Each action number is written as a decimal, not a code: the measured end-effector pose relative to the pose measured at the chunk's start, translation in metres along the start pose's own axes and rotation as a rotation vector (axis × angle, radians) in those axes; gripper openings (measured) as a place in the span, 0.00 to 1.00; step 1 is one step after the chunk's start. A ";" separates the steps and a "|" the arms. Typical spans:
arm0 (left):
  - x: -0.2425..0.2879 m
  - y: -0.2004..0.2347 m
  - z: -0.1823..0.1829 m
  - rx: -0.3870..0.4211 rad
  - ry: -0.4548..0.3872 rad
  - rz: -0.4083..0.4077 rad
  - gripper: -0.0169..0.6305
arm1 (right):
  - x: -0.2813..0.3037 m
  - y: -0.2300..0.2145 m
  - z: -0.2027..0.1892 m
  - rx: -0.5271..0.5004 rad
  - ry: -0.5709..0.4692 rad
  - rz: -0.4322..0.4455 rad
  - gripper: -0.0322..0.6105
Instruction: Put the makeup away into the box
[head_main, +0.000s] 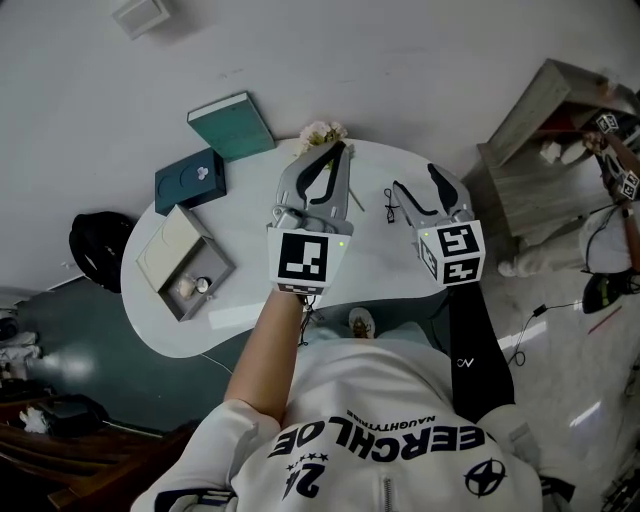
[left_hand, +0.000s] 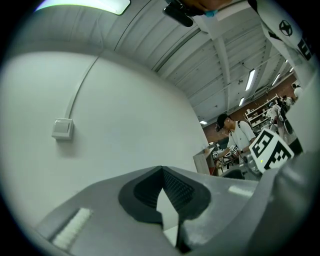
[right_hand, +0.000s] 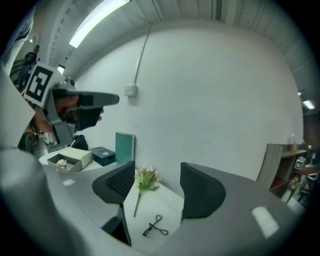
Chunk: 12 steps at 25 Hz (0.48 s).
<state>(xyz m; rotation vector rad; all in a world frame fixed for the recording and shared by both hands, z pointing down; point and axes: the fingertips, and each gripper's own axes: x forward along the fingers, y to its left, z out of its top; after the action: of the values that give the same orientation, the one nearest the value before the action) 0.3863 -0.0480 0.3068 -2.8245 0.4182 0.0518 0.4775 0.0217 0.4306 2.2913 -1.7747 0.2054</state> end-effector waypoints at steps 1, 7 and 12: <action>-0.001 0.000 -0.001 0.003 0.003 0.001 0.03 | 0.007 0.002 -0.014 0.009 0.039 0.009 0.54; -0.011 0.019 -0.010 0.006 0.020 0.032 0.03 | 0.043 0.015 -0.104 0.098 0.263 0.060 0.53; -0.019 0.031 -0.012 0.028 0.022 0.038 0.03 | 0.057 0.022 -0.172 0.104 0.427 0.079 0.52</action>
<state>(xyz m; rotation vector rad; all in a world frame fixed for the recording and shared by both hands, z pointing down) 0.3593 -0.0741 0.3113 -2.7925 0.4741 0.0219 0.4763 0.0094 0.6125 2.0433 -1.6598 0.7546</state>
